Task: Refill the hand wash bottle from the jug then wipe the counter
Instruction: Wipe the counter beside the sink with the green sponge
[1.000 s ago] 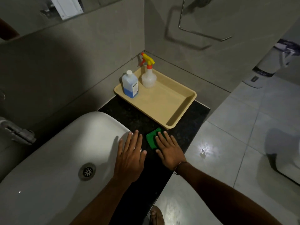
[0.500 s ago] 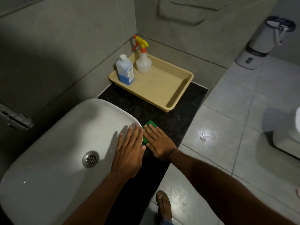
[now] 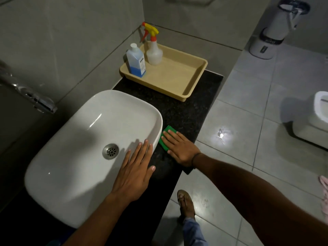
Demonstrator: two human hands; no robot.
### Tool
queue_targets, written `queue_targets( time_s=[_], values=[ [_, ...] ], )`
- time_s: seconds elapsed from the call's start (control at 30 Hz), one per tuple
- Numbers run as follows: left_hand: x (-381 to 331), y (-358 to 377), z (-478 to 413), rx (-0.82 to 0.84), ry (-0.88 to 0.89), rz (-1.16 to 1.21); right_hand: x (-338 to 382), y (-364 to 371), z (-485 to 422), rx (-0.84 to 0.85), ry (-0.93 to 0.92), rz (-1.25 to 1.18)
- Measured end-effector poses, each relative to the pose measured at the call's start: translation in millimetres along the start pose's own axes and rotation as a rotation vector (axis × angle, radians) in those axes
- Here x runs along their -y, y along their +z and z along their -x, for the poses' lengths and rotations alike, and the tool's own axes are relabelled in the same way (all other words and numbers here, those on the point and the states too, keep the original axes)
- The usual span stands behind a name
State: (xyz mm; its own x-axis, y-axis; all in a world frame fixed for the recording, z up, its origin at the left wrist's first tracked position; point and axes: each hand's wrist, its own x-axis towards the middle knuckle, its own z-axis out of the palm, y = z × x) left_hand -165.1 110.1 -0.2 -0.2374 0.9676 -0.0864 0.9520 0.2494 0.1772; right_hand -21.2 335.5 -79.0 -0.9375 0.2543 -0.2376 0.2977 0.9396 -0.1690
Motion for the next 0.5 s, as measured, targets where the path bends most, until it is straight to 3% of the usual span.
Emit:
queue_targets(
  time_s=[0.17,0.3,0.5],
  values=[
    [4,-8,33,0.053,0.029,-0.034,66,29,30,-0.037,-0.112,-0.003],
    [9,-13,54,0.066,0.063,-0.027,60,36,65,0.002,-0.174,-0.024],
    [21,-13,90,0.047,0.077,-0.012,95,19,40,-0.029,-0.008,-0.033]
  ],
)
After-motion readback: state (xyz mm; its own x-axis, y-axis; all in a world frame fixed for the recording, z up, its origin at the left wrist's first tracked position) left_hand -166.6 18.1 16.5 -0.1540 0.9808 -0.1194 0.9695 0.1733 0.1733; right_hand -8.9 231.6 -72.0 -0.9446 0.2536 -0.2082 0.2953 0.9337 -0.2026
